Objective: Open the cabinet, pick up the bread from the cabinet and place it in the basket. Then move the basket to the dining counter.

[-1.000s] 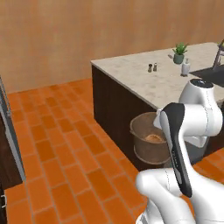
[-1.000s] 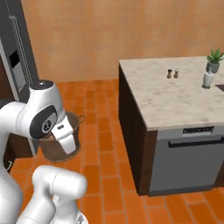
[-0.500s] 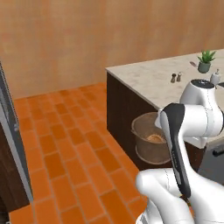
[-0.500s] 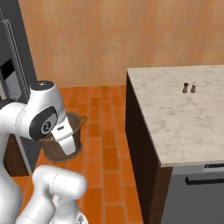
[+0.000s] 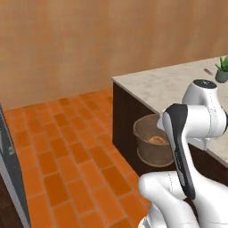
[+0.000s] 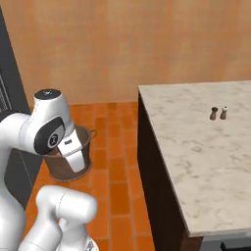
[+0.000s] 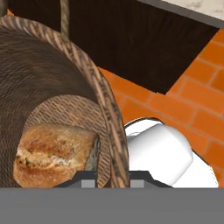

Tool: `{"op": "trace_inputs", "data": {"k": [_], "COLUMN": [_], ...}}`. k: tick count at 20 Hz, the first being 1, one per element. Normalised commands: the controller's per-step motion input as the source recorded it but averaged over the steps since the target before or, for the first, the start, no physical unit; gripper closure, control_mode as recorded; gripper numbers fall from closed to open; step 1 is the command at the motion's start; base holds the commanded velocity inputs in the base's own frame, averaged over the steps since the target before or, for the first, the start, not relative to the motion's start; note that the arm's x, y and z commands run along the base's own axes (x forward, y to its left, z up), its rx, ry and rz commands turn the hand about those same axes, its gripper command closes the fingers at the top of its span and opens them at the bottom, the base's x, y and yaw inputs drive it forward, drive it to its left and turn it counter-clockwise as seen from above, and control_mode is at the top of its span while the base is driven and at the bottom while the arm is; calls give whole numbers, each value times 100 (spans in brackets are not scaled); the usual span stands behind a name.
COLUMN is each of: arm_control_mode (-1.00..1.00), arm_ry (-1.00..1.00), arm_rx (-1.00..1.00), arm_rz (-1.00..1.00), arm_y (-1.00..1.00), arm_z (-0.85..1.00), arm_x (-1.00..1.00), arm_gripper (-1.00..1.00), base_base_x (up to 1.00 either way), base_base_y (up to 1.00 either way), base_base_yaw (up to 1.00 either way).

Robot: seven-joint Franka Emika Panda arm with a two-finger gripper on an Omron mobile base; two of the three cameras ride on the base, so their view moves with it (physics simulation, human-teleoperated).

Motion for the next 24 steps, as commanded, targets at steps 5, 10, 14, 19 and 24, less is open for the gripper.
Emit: {"op": "trace_inputs", "data": {"k": [5,10,14,19,24], "arm_control_mode": [100,100,100,100,100], "arm_ry": [0,0,0,0,0], "arm_rx": [0,0,0,0,0], "arm_rz": [0,0,0,0,0], "arm_y": [0,0,0,0,0], "arm_z": [0,0,0,0,0], "arm_x": [0,0,0,0,0], "arm_gripper": [100,100,100,100,100], "base_base_x": [34,4,8,36,31], "base_base_y": [-27,-17,6,78,80], "base_base_yaw": [-76,-94,-96,-64,-58]}}
